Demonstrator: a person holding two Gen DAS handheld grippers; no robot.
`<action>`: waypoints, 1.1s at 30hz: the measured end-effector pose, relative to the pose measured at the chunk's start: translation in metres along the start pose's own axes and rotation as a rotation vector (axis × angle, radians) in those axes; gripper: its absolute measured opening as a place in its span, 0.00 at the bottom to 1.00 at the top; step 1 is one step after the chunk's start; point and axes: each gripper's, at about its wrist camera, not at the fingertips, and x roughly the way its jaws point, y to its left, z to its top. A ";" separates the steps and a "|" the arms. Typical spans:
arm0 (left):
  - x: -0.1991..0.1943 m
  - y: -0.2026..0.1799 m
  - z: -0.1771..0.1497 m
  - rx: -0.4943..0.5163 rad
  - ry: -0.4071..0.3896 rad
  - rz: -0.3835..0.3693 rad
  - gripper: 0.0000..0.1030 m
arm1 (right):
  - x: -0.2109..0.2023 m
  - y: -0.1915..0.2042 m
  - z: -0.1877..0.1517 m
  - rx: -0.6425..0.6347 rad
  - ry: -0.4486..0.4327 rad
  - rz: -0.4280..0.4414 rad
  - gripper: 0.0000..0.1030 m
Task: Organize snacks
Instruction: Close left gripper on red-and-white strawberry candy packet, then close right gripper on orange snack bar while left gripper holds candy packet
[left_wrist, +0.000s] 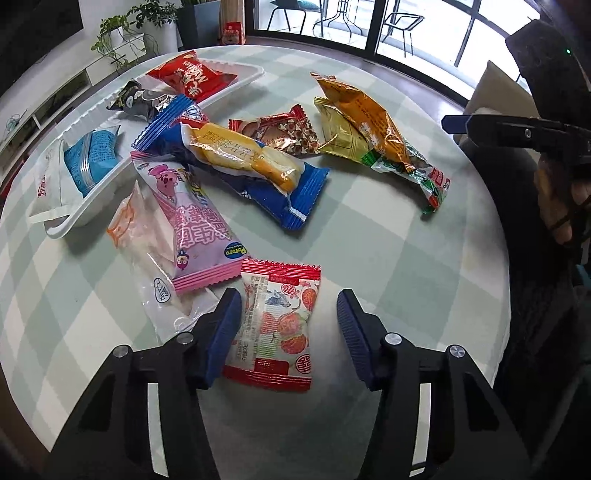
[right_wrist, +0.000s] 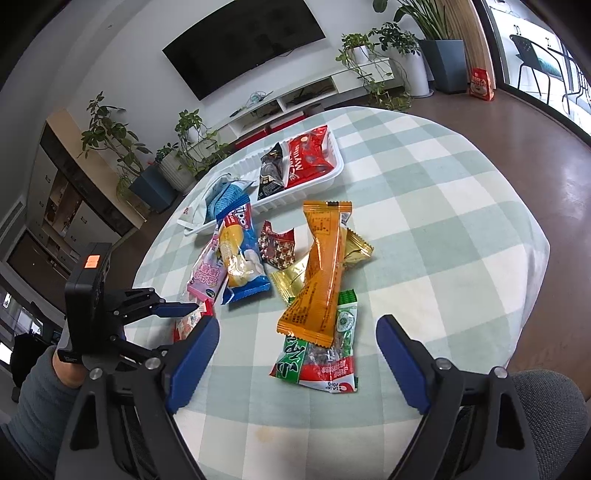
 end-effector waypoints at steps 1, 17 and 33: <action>0.000 0.001 0.001 -0.006 0.004 0.003 0.47 | 0.000 0.000 0.000 0.000 0.002 0.001 0.87; -0.005 -0.006 -0.006 -0.128 0.017 0.097 0.30 | 0.002 0.003 0.001 -0.041 0.030 -0.019 0.87; -0.055 -0.016 -0.062 -0.515 -0.310 -0.039 0.28 | 0.036 0.014 0.020 -0.106 0.083 -0.093 0.71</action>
